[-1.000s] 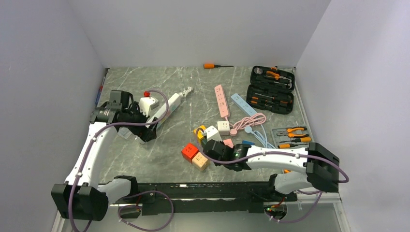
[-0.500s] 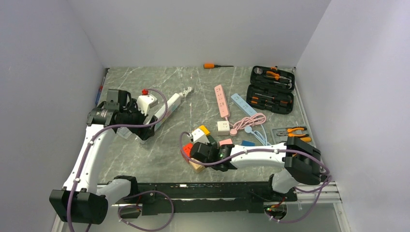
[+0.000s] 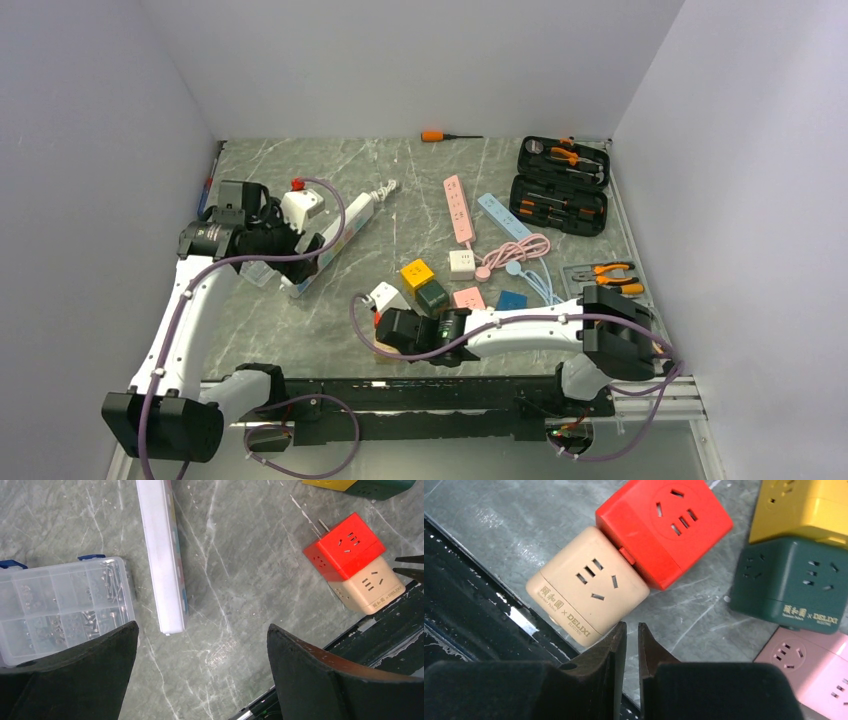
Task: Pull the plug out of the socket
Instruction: Pick up the socket from the center of the board.
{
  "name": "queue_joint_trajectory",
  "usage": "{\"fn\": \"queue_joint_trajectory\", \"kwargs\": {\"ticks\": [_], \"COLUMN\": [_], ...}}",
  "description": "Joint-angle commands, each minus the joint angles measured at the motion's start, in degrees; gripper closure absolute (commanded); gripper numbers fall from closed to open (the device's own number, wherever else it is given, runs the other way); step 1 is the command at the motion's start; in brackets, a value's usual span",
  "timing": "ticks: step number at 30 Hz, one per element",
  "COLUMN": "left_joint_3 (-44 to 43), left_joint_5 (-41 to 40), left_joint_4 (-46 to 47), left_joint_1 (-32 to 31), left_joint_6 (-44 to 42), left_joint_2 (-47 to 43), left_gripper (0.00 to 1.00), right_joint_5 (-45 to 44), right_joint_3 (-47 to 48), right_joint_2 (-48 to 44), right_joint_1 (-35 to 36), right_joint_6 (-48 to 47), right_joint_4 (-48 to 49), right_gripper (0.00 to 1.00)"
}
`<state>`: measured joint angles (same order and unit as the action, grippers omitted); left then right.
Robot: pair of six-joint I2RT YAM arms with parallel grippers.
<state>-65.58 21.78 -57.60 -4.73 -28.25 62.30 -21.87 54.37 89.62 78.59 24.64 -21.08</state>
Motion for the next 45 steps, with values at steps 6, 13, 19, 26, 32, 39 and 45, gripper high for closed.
{"fn": "queue_joint_trajectory", "kwargs": {"ticks": [6,13,19,26,32,39,45], "left_joint_3": [-1.4,-7.1,-8.5,-10.1,-8.6,-6.9,-5.7], "left_joint_5": [-0.5,0.7,2.4,6.3,8.1,8.8,8.1], "left_joint_4": [1.4,-1.1,-1.5,-3.6,-3.6,-3.9,-3.9], "left_joint_1": [0.2,1.2,2.6,6.3,7.6,7.7,7.7], "left_joint_6": [-0.8,-0.3,-0.8,-1.9,-2.9,-3.6,-4.0], "left_joint_2": [-1.6,2.1,2.1,3.2,3.2,2.9,1.7], "left_gripper": [0.01,0.00,0.01,0.01,0.01,0.01,0.01], "right_joint_5": [5.9,6.8,5.9,8.2,18.6,27.8,27.9], "right_joint_3": [6.7,16.1,20.1,18.8,12.7,12.9,18.7], "right_joint_2": [4.3,12.4,16.8,11.4,2.2,7.2,14.9], "right_joint_1": [0.3,0.2,-0.3,-3.9,-13.2,-20.8,-21.0], "right_joint_6": [-6.4,-8.6,-10.2,-13.7,-16.7,-17.0,-16.0], "right_joint_4": [3.3,3.2,5.1,7.2,11.3,15.2,15.8], "right_gripper": [0.85,0.86,0.84,0.42,0.15,0.07,0.07]}}
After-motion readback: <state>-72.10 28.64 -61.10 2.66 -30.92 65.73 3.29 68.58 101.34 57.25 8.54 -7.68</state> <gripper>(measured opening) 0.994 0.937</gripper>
